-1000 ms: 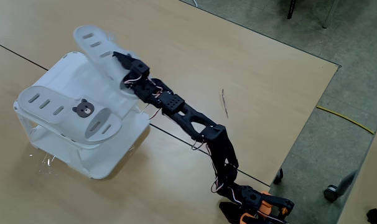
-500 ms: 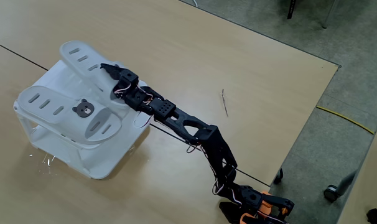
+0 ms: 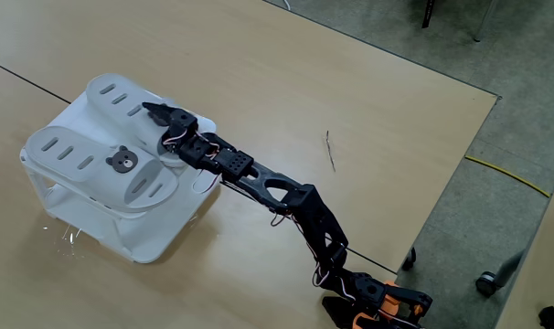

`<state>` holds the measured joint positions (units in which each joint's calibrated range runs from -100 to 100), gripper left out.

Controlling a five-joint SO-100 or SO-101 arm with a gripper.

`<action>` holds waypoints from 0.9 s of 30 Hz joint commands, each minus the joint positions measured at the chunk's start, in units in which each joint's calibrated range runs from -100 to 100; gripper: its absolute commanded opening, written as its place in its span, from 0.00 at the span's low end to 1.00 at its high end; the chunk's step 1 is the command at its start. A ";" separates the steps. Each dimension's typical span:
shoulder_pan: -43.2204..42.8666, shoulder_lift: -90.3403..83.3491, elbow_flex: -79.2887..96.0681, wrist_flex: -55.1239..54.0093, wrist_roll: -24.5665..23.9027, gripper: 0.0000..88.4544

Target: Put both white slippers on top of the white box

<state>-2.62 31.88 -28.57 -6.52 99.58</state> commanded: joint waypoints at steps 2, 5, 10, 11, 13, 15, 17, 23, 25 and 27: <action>0.32 0.14 -5.75 -0.21 0.42 0.15; 0.40 -0.03 -5.93 6.52 0.42 0.15; 0.89 -1.71 -5.84 11.61 0.42 0.16; 0.89 -2.39 -5.84 13.34 0.42 0.16; 0.89 -3.23 -5.84 13.94 0.42 0.16; 0.89 -4.15 -5.84 13.94 0.42 0.20; 0.89 -5.16 -5.84 13.94 0.42 0.26; 0.89 -8.11 -5.66 14.20 0.42 0.28; 0.89 -9.28 -5.21 14.29 0.42 0.28; 0.89 -11.64 -1.97 14.29 0.42 0.28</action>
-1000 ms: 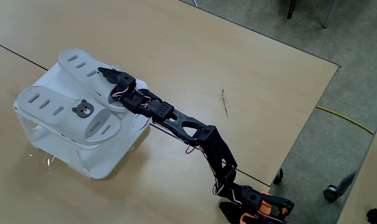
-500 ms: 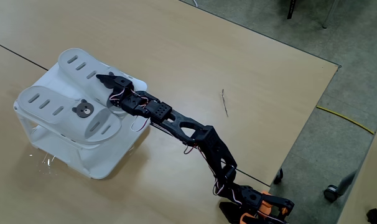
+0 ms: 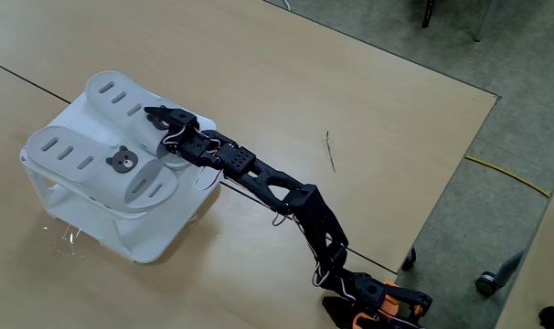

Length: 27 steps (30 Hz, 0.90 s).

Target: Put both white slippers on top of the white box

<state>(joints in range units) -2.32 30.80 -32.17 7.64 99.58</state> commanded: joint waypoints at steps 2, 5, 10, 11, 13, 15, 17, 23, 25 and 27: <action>0.60 -13.35 5.24 0.13 0.42 0.28; 0.60 -17.30 10.47 0.13 0.42 0.28; 0.60 -24.45 19.94 0.13 0.42 0.28; 0.60 -26.13 22.02 0.04 0.42 0.28; 0.60 -29.84 26.17 0.04 0.42 0.28; 0.60 -35.14 30.95 0.04 0.42 0.28; 0.60 -40.27 34.83 -0.05 0.42 0.27; 0.60 -58.70 49.35 -0.74 0.42 0.22; 0.60 -64.00 54.13 -0.82 0.42 0.08; 0.60 -68.20 58.28 -2.81 0.42 0.01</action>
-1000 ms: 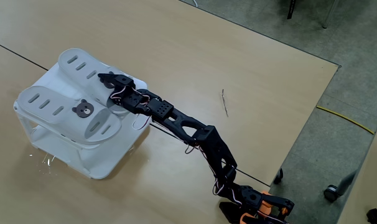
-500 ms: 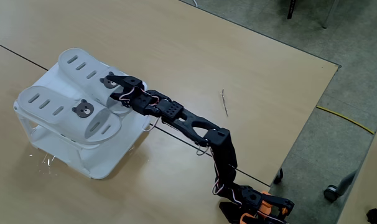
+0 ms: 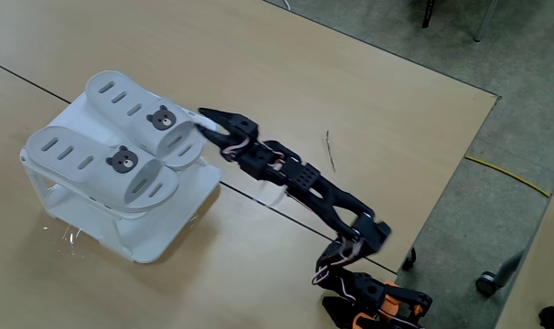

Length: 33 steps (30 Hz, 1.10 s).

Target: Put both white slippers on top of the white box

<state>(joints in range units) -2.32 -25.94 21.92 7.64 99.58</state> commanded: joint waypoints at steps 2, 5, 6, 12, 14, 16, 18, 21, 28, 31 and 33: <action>0.60 -12.81 9.34 -13.51 0.42 0.01; 0.60 -12.81 21.88 -39.30 0.42 0.01; 0.60 -12.81 26.66 -48.62 0.42 0.01; 3.97 -13.40 52.10 -98.23 0.42 0.01; 4.05 -13.65 62.56 -107.64 0.42 0.01; 4.05 -16.26 71.58 -107.12 0.42 0.01; 4.05 -22.90 77.63 -107.12 0.42 0.01; 3.47 -30.90 77.27 -107.12 0.42 0.01; 3.31 -53.03 78.08 -107.12 0.42 0.01; -1.63 -60.77 78.08 -107.12 0.42 0.01; -4.42 -64.55 78.08 -107.12 0.42 0.01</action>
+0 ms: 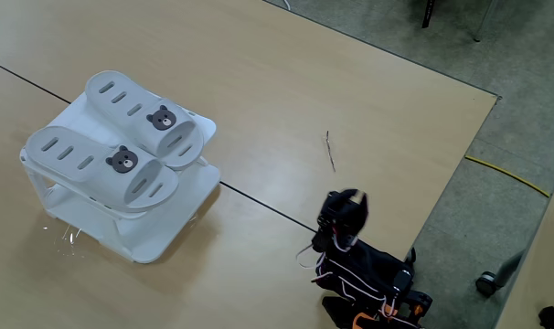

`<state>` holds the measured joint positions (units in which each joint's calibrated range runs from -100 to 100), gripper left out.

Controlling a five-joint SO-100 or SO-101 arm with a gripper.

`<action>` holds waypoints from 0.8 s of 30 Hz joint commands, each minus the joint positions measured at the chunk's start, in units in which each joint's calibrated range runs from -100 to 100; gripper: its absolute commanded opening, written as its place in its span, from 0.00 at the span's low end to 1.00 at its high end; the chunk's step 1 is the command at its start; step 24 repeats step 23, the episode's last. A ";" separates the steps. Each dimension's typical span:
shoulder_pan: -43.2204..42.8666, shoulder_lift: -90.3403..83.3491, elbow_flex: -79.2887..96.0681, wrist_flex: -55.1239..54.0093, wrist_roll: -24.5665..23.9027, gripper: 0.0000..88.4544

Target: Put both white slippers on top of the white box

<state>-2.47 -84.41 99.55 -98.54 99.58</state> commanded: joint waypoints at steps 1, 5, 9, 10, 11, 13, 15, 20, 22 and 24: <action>-4.93 -7.93 0.45 -0.94 0.42 0.01; -5.01 -14.83 0.18 -0.94 0.42 0.01; -5.18 -14.66 0.18 -0.94 0.42 0.01; -5.18 -14.66 0.18 -0.94 0.42 0.01; -5.18 -14.66 0.18 -0.94 0.42 0.01; -5.18 -14.66 0.18 -0.94 0.42 0.01; -5.18 -14.66 0.18 -0.94 0.42 0.01; -5.18 -14.58 0.18 -0.94 0.42 0.01; -5.18 -14.58 0.18 -0.94 0.42 0.01; -5.18 -14.58 0.18 -0.94 0.42 0.01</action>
